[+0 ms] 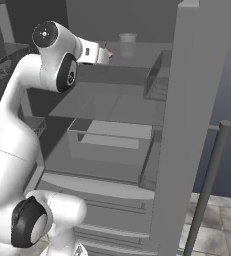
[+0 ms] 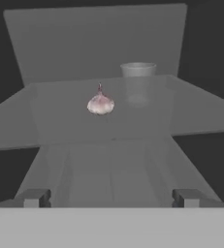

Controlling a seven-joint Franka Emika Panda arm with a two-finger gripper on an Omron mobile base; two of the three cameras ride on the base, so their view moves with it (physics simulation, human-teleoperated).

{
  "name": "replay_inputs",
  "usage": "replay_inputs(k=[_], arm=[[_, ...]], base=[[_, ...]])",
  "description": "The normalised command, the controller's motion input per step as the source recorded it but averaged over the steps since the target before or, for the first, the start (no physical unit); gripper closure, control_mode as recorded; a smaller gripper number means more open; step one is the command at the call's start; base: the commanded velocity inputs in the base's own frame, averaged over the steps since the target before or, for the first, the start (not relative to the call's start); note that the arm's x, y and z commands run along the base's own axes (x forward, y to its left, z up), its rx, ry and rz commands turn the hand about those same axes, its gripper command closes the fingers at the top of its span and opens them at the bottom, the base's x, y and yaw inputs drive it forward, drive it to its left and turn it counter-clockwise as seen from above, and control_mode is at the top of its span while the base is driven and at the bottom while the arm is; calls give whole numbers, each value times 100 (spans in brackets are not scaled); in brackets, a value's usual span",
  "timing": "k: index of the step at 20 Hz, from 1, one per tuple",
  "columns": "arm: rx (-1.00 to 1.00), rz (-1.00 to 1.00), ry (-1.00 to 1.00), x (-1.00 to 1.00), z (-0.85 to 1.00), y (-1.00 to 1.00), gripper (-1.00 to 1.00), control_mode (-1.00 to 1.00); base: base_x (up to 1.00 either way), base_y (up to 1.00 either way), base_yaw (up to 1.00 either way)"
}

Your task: Pick garlic from the fridge and place it on the plate on the counter.

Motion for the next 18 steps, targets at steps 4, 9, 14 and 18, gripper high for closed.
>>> replay_inputs(k=[4, 9, 14, 18], arm=[[0, -2, 0, 31, -1, 1, -100, -100], [0, 0, 0, 48, -5, 16, -100, -100], [0, 0, 0, 61, 0, 1, -100, -100], [0, 2, 0, 69, 0, 0, -100, -100]], base=[[0, 0, 0], [0, 0, 0], [0, 0, 0], [0, 0, 0]])
